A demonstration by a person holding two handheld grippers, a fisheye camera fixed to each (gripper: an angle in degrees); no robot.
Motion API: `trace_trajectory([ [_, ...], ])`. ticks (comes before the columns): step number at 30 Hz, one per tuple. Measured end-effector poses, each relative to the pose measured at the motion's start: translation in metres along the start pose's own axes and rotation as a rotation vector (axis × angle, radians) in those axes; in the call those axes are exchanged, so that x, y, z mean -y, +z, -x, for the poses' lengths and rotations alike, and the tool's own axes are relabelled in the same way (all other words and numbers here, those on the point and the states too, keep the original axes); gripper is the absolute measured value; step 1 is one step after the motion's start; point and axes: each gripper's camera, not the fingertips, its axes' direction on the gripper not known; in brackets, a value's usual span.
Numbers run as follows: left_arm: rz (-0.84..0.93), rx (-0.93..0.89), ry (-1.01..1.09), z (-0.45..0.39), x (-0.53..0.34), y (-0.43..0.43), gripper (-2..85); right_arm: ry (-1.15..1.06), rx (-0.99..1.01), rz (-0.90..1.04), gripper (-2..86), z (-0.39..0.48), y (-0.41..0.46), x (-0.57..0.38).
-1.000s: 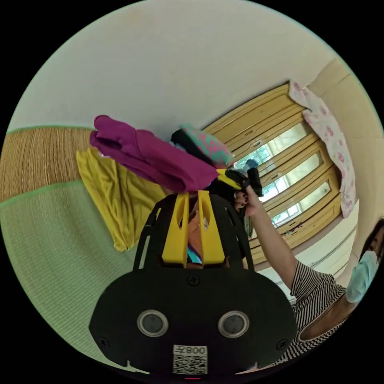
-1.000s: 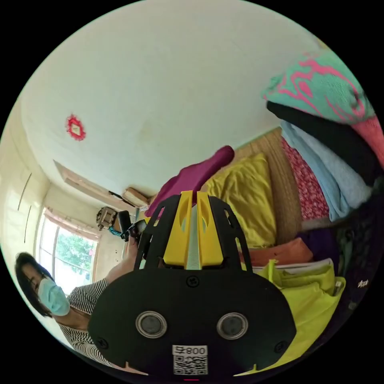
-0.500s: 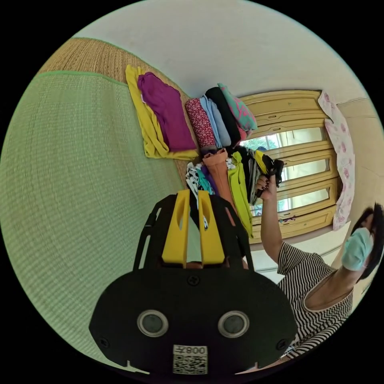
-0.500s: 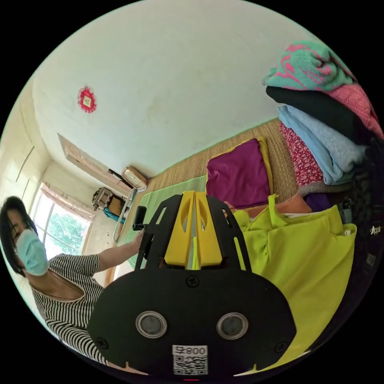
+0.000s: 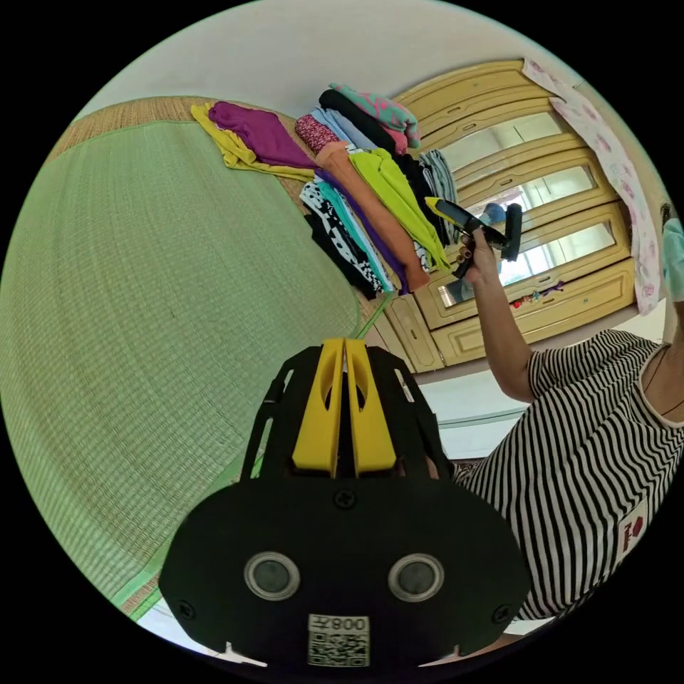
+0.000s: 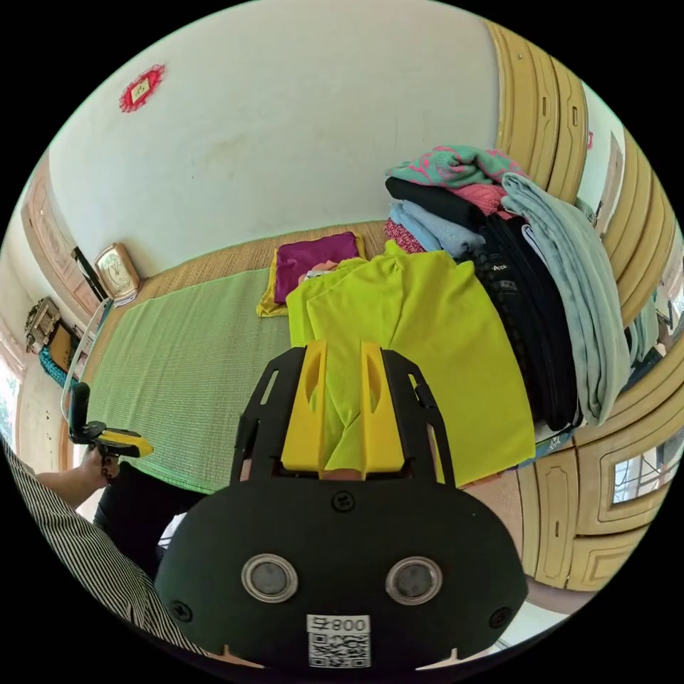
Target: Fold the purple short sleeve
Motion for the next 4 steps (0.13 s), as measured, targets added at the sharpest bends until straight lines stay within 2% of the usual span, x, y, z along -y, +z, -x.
trace_trajectory([
  [4,-0.015,0.041,0.066,-0.026,-0.007,0.009,0.2,-0.007,-0.06,0.0,9.8,0.032,0.015,0.011],
])
